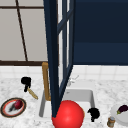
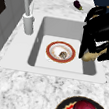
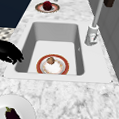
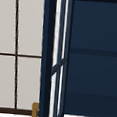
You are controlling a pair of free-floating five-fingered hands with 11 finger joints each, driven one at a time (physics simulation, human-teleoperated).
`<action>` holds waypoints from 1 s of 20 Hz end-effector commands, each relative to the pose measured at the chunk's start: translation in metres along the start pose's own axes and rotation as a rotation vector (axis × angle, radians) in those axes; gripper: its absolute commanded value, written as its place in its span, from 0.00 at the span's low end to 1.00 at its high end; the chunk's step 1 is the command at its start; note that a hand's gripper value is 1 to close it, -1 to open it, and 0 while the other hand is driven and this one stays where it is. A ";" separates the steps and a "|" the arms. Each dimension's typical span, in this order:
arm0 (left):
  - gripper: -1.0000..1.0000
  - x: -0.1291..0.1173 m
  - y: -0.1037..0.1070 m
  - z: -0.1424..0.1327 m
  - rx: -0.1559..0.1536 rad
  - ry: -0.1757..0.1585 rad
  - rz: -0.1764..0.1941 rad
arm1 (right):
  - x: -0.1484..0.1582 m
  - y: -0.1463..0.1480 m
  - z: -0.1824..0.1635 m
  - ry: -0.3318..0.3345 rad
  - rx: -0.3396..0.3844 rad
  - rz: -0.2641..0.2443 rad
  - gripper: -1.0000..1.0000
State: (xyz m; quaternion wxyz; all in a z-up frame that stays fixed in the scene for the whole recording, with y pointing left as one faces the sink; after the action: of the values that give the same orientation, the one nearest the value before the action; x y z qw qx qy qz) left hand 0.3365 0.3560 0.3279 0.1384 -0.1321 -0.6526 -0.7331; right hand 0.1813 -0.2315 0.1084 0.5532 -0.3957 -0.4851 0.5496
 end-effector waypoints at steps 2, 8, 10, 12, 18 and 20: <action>1.00 0.002 0.005 -0.033 -0.028 0.012 0.000 | 0.000 0.000 0.000 0.000 0.000 0.000 0.50; 1.00 0.002 0.009 -0.078 -0.033 0.015 0.001 | 0.000 0.000 0.000 0.000 0.000 0.000 0.50; 1.00 0.002 0.011 -0.092 -0.035 0.016 0.000 | 0.000 0.000 0.000 0.000 0.000 0.000 0.50; 1.00 -0.003 0.014 -0.109 -0.027 0.017 -0.019 | 0.000 0.000 0.000 0.000 0.000 0.000 0.50; 1.00 -0.012 0.018 -0.157 -0.035 0.022 -0.029 | 0.000 0.000 0.000 0.000 0.000 0.000 0.50; 1.00 -0.015 0.016 -0.174 -0.034 0.023 -0.034 | 0.000 0.000 0.000 0.000 0.000 0.000 0.50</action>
State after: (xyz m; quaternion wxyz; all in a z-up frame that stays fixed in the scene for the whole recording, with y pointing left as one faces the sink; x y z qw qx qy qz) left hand 0.3510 0.2052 0.3220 0.1397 -0.1273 -0.6454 -0.7401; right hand 0.1813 -0.2315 0.1084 0.5532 -0.3957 -0.4851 0.5496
